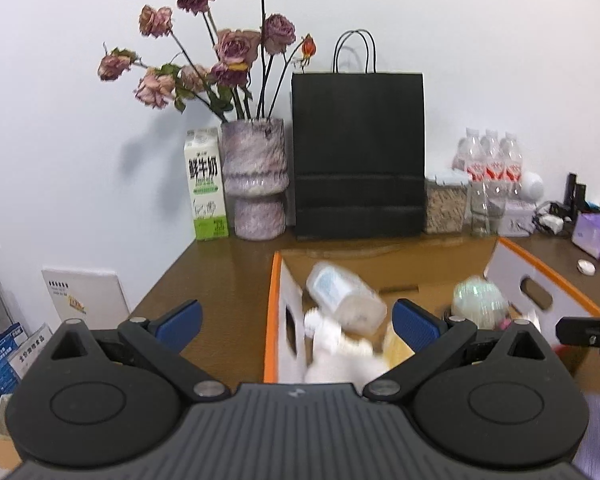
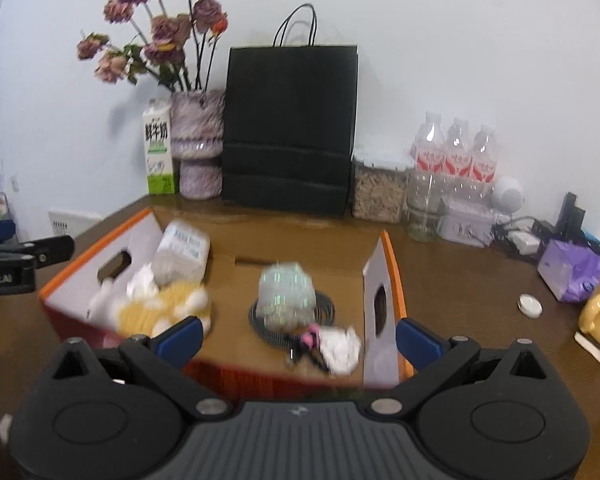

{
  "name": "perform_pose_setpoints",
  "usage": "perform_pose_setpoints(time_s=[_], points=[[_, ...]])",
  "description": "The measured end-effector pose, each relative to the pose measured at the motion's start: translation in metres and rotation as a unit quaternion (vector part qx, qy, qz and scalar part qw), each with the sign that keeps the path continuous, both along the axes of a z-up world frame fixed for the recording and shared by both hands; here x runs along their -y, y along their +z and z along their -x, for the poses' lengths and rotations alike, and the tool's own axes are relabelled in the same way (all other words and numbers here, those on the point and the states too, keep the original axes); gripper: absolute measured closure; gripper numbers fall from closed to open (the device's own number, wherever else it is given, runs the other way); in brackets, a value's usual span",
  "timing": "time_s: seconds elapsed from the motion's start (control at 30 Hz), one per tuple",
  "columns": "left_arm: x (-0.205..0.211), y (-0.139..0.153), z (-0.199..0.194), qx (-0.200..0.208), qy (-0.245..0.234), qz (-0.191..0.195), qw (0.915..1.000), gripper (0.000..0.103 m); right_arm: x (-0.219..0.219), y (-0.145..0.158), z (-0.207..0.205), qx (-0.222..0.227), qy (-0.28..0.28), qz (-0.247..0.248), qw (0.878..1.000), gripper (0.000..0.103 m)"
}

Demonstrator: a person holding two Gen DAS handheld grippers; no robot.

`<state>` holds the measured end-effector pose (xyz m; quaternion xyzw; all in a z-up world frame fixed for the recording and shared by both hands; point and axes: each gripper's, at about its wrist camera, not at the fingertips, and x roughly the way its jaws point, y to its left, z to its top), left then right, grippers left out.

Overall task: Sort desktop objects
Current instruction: 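Raise both open tools out of the box toward the table items, then close the left tool on the small white item while the right grasps the purple pouch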

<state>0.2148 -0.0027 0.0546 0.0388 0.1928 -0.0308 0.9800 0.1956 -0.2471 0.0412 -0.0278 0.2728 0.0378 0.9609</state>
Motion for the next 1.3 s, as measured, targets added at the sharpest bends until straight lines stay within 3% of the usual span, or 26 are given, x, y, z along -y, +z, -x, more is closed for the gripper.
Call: perform_pose_setpoints(time_s=[0.27,0.5,0.73,0.8,0.9,0.93,1.0,1.07,1.1,1.17,1.23,1.3], points=[[-0.026,-0.036,0.041,-0.052,0.006,-0.007,0.9986,0.0,0.004,-0.035,0.047,-0.05,-0.004,-0.008,0.999,0.0],[-0.04,-0.063,0.071,-0.105,0.017,0.011,0.9943,0.0,-0.007,-0.053,0.083,-0.071,0.0,-0.011,0.997,0.0],[-0.038,-0.071,0.098,-0.115,-0.013,0.008,0.9933,0.0,-0.016,-0.063,0.104,-0.077,0.011,-0.014,0.997,0.0],[-0.037,-0.074,0.102,-0.118,-0.022,0.009,0.9927,0.006,-0.018,-0.068,0.106,-0.079,0.01,-0.012,0.997,0.0],[-0.035,-0.08,0.101,-0.13,-0.03,0.014,0.991,0.025,-0.018,-0.075,0.105,-0.077,-0.003,-0.013,0.997,0.001],[-0.034,-0.082,0.1,-0.135,-0.034,0.017,0.9901,0.036,-0.018,-0.077,0.105,-0.078,-0.007,-0.013,0.997,0.003],[-0.032,-0.083,0.103,-0.129,-0.035,0.016,0.991,0.046,-0.016,-0.079,0.108,-0.073,-0.007,-0.019,0.997,0.01],[-0.032,-0.082,0.103,-0.125,-0.037,0.02,0.9912,0.073,-0.017,-0.078,0.111,-0.066,-0.005,-0.019,0.998,0.024],[-0.032,-0.082,0.103,-0.125,-0.037,0.023,0.9912,0.076,-0.017,-0.076,0.114,-0.063,-0.002,-0.018,0.998,0.031],[-0.032,-0.082,0.103,-0.126,-0.038,0.025,0.991,0.076,-0.018,-0.074,0.117,-0.058,0.001,-0.014,0.998,0.067],[-0.031,-0.082,0.104,-0.124,-0.039,0.023,0.9912,0.076,-0.017,-0.072,0.119,-0.056,0.001,-0.016,0.998,0.089],[-0.031,-0.082,0.104,-0.125,-0.038,0.027,0.9911,0.076,-0.015,-0.071,0.122,-0.05,0.0,-0.021,0.999,0.091]])
